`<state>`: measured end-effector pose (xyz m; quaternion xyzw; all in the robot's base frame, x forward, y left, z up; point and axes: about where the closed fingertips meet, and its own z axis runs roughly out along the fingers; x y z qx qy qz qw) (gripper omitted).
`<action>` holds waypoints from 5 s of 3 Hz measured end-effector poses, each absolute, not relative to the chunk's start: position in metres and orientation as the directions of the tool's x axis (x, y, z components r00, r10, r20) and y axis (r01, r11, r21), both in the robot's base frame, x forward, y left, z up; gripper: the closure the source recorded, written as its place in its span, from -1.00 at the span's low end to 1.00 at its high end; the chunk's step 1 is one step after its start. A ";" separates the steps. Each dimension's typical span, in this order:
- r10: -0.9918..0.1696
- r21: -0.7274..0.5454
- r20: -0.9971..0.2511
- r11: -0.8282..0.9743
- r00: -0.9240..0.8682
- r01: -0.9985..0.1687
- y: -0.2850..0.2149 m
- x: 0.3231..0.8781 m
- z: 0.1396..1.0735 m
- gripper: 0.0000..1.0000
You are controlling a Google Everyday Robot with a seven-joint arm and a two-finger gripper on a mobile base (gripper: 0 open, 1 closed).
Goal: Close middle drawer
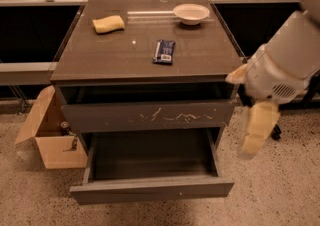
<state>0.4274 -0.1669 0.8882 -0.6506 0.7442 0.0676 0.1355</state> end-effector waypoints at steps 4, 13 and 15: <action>-0.894 0.150 -0.443 0.006 -0.073 -0.989 -0.081 0.376 0.663 -0.56; -0.864 0.263 -0.478 0.029 -0.156 -0.964 -0.098 0.460 0.408 -1.00; -0.874 0.230 -0.470 0.014 -0.123 -0.973 -0.114 0.488 0.407 -0.24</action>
Offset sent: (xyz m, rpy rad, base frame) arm -0.0838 0.1180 -0.2210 0.2430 0.2628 0.1109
